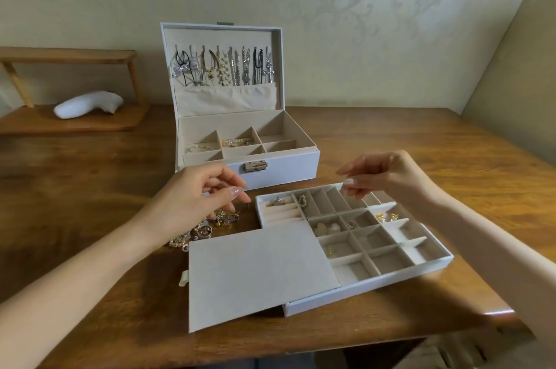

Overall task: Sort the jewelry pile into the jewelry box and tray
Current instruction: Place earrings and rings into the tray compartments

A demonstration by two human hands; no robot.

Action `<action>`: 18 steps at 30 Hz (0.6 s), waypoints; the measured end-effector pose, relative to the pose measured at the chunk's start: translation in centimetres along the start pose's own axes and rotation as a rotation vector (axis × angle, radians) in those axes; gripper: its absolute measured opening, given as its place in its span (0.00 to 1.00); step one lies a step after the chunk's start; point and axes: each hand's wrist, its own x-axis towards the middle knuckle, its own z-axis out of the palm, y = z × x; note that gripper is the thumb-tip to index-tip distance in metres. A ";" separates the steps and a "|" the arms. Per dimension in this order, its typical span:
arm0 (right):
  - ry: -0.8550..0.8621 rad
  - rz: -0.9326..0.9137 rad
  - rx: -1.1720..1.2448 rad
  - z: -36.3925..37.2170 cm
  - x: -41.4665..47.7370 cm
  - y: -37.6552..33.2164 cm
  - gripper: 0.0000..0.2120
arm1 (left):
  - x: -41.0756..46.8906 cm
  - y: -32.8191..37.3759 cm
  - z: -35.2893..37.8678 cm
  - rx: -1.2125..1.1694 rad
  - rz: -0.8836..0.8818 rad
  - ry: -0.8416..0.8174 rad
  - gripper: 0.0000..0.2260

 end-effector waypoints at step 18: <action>-0.197 0.038 -0.499 -0.1 -4.5 -1.2 0.11 | -1.7 -1.9 -2.2 0.017 -0.031 0.041 0.06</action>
